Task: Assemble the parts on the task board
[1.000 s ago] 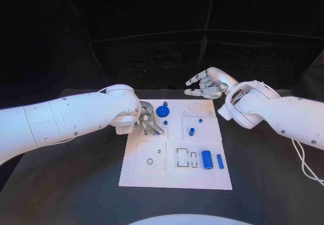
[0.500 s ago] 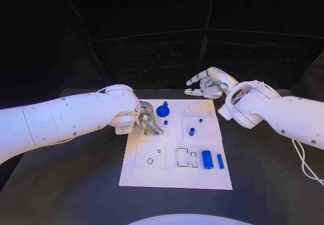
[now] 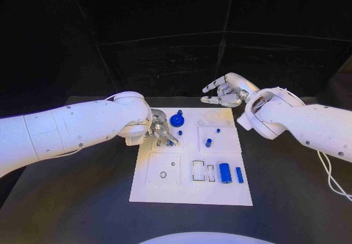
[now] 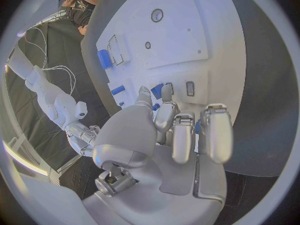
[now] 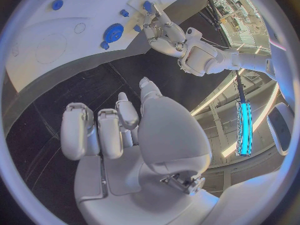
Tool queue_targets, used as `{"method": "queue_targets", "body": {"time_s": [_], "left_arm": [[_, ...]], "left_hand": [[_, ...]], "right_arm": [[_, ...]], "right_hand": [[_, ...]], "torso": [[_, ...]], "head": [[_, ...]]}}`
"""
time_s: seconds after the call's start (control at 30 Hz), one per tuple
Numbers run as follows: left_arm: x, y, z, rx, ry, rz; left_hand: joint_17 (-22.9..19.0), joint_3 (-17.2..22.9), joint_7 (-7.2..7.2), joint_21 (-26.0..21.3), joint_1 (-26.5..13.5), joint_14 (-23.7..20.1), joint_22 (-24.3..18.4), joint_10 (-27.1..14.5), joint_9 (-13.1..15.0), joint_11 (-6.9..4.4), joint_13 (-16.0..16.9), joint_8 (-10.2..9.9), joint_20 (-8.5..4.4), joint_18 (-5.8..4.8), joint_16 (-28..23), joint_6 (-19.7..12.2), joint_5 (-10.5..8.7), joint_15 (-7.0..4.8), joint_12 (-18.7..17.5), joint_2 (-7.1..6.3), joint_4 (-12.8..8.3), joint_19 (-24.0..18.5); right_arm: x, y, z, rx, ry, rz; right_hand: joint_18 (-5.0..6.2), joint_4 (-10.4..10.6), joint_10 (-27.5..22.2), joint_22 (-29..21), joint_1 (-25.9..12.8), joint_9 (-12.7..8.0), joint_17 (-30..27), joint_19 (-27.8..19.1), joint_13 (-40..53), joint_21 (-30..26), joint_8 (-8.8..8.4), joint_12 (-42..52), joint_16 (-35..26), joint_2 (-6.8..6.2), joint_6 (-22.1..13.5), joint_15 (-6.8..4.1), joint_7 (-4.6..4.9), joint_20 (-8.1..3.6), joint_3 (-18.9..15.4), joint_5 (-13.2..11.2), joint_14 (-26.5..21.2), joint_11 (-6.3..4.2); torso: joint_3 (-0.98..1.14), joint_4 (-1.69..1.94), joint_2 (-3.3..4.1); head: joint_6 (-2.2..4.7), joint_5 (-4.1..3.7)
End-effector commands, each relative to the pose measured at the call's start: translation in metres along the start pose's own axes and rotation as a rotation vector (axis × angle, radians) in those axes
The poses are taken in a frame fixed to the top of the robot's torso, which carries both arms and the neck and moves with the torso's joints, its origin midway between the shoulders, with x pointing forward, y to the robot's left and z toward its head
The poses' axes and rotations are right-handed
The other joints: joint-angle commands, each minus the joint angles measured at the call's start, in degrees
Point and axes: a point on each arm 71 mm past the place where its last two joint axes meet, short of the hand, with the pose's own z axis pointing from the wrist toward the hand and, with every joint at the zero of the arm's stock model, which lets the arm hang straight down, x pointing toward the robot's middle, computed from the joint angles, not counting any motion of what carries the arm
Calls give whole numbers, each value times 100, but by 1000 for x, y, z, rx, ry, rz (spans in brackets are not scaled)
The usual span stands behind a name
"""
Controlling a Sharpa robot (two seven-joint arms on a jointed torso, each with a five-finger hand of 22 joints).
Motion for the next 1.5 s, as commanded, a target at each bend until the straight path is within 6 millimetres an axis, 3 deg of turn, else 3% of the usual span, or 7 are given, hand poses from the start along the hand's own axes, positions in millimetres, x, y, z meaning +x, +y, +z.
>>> {"method": "queue_targets", "body": {"time_s": [0.03, 0.23, 0.53, 0.93, 1.5], "left_arm": [[-1, -1, -1, 15, -13, -11], [-2, 1, -1, 9, -16, -14], [-3, 2, 0, -8, -15, -12], [-2, -2, 2, -7, -4, 1], [-2, -4, 3, -9, 1, 6]], "left_hand": [[1509, -31, 27, -39, -130, 606, 197, -5, 10, 36, 10, -35, 21, -65, 18, -2, 1, 34, -34, -26, 64, 152], [1509, -128, 18, -36, -335, 606, 210, 5, 31, 30, 31, -46, 22, -66, 18, 14, 1, 30, -20, -99, 188, 156], [1509, -143, 13, -33, -392, 606, 217, 13, 41, 25, 45, -47, 20, -67, 18, 27, 1, 27, -11, -55, 243, 159], [1509, -18, 2, -27, -205, 606, 232, 24, 63, 14, 63, -55, 14, -69, 18, 47, 3, 18, -3, 107, 162, 164], [1509, 54, 2, -30, -80, 606, 234, 29, 75, 13, 72, -67, 11, -69, 18, 50, 3, 16, -1, 148, 77, 164]], "right_arm": [[0, 2, 1, -12, 4, -3], [-1, 2, 1, -11, 4, -3], [-1, 1, 1, -11, 4, -3], [0, 1, 1, -9, 7, -3], [0, 1, 2, -8, 8, -4]], "right_hand": [[10, -2, -24, 0, 9, 2, 310, -35, -6, -27, 35, -33, -32, 40, 25, -14, 11, -18, -27, 39, 340, -21], [9, -18, -23, 0, 36, -1, 310, -33, -8, -29, 35, -34, -33, 34, 16, -15, 11, -19, -41, 36, 341, -22], [9, -18, -23, 0, 36, -1, 310, -33, -8, -29, 35, -34, -33, 34, 16, -15, 11, -19, -41, 36, 341, -22], [9, -18, -23, 0, 36, -1, 310, -33, -8, -29, 35, -34, -33, 34, 16, -15, 11, -19, -41, 36, 341, -22], [10, -30, -21, -3, 58, -1, 313, -33, -8, -31, 37, -33, -32, 38, 14, -16, 11, -20, -48, 32, 342, -23]], "torso": [[-1, -5, 1], [1, -1, 2], [4, -5, 1], [6, -11, 2], [2, -7, 1]], "head": [[1, -3], [-1, -3], [-7, 1], [-15, 4], [-20, -10]]}}
